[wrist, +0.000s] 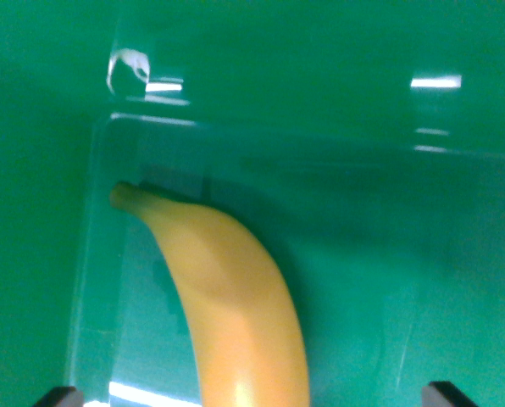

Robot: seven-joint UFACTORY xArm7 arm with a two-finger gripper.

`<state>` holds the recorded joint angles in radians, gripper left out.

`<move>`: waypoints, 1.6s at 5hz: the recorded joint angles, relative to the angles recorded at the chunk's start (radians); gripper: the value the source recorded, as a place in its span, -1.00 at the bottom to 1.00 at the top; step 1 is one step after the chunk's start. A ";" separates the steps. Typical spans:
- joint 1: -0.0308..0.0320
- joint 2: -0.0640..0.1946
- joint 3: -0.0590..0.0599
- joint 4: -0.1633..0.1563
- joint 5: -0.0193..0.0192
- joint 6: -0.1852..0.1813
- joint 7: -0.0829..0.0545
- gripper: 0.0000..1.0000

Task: Pick fruit

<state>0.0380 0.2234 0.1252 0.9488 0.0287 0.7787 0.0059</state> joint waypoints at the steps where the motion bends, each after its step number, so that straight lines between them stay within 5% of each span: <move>1: 0.0041 0.010 0.003 -0.028 0.0010 -0.031 0.005 -1.00; 8: 0.0124 0.030 0.010 -0.085 0.0031 -0.093 0.014 -1.00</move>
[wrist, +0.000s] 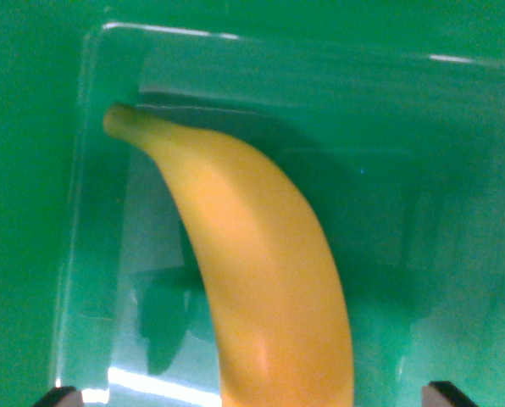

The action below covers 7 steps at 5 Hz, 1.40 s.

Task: Pick fruit

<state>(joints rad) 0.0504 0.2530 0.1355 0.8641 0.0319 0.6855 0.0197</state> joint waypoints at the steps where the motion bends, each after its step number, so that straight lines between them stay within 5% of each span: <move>1: 0.0012 0.003 0.001 -0.008 0.0003 -0.009 0.001 -1.00; 5: 0.0014 0.003 0.001 -0.010 0.0004 -0.011 0.002 -1.00; 6: 0.0014 0.003 0.001 -0.010 0.0004 -0.011 0.002 1.00; 7: 0.0014 0.003 0.001 -0.010 0.0004 -0.011 0.002 1.00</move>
